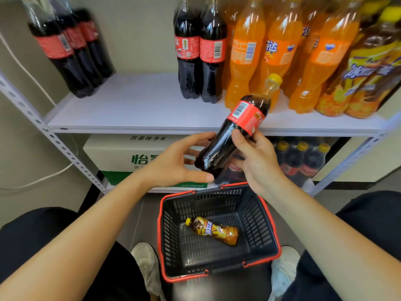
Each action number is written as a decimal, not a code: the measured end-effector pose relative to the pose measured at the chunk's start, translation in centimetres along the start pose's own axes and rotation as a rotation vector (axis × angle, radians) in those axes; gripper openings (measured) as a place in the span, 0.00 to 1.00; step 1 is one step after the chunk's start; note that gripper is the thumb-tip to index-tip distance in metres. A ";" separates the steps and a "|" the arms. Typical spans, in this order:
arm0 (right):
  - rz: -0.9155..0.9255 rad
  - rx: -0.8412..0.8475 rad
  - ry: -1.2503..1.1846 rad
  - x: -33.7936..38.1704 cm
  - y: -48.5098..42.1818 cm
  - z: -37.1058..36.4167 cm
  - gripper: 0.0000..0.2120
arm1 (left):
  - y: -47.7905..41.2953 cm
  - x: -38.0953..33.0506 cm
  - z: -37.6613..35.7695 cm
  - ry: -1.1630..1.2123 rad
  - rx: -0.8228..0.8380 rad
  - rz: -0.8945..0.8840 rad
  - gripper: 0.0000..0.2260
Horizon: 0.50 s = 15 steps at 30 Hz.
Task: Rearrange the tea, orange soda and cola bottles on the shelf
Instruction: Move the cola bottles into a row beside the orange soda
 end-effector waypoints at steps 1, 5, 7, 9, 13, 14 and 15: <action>-0.005 -0.019 -0.012 0.3 0.1 0.2 0.25 | 0.0 0.0 -0.5 0.009 0.031 0.009 0.39; -0.055 -0.035 0.054 1.3 0.6 1.1 0.29 | -0.1 -0.2 -1.7 0.112 -0.016 -0.027 0.35; -0.079 -0.013 0.101 1.9 0.9 1.4 0.28 | -0.1 -0.4 -1.6 0.156 -0.040 -0.039 0.33; -0.097 0.003 0.100 2.3 1.0 1.7 0.24 | 0.0 -0.7 -1.4 0.220 -0.062 -0.060 0.32; -0.130 0.025 -0.119 2.5 1.3 1.7 0.15 | 0.0 -1.8 -1.2 0.346 -0.096 -0.107 0.31; -0.133 0.020 -0.176 2.6 1.4 1.7 0.15 | 0.0 -1.9 -1.3 0.384 -0.096 -0.113 0.30; -0.136 0.014 -0.226 2.7 1.5 1.6 0.14 | -0.1 -1.9 -1.3 0.430 -0.096 -0.115 0.30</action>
Point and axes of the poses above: each hand's wrist, its own y-axis away from the middle knuckle, its own z-axis out of the back of the hand, x = y × z, the point moved 4 cm from there along -y, towards the middle knuckle, and after that the axes turned 5 degrees about y, right-handed, at the moved point
